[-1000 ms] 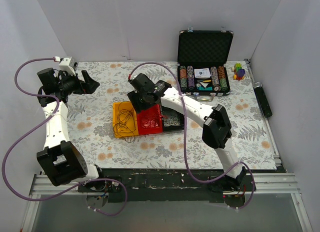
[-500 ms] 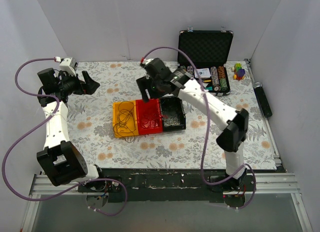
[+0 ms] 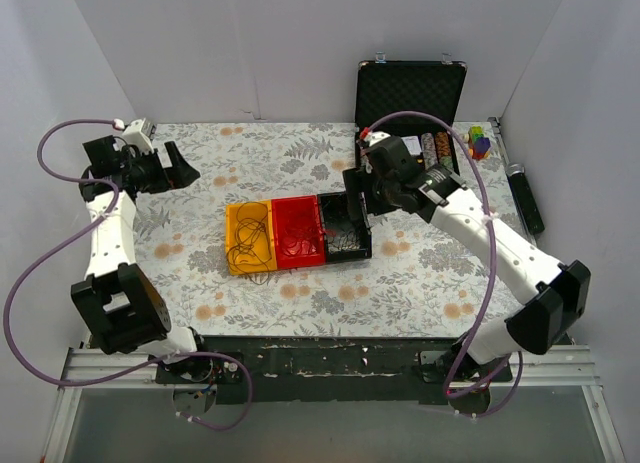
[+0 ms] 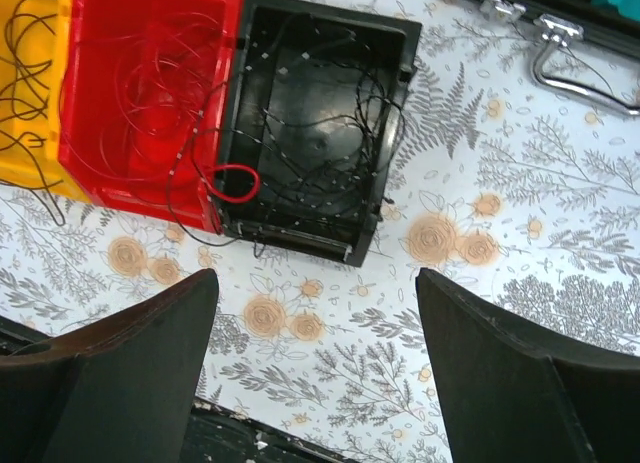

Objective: Untangle the cables
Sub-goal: Reset both arms

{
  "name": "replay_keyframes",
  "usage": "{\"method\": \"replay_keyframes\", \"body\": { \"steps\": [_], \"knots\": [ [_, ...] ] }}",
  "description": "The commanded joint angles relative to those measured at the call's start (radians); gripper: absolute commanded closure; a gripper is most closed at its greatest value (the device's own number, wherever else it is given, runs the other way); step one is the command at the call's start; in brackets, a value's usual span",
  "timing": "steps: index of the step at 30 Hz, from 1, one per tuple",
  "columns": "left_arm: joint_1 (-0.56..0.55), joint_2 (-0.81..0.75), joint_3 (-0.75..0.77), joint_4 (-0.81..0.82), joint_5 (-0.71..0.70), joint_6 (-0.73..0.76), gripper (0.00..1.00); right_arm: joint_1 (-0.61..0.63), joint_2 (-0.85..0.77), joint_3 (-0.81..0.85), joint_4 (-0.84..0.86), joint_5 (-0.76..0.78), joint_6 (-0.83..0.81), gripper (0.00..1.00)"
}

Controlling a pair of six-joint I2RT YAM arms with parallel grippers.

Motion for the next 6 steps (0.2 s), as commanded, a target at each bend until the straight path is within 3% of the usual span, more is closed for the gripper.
{"method": "replay_keyframes", "body": {
  "steps": [1,6],
  "knots": [
    [-0.001,-0.038,-0.008,0.003,-0.044,-0.028,0.02,-0.039,-0.145,-0.120,0.115,-0.001,0.010,0.11],
    [-0.026,-0.062,-0.075,0.090,-0.189,-0.071,0.02,-0.122,-0.316,-0.318,0.216,-0.035,-0.006,0.11]
  ]
}}
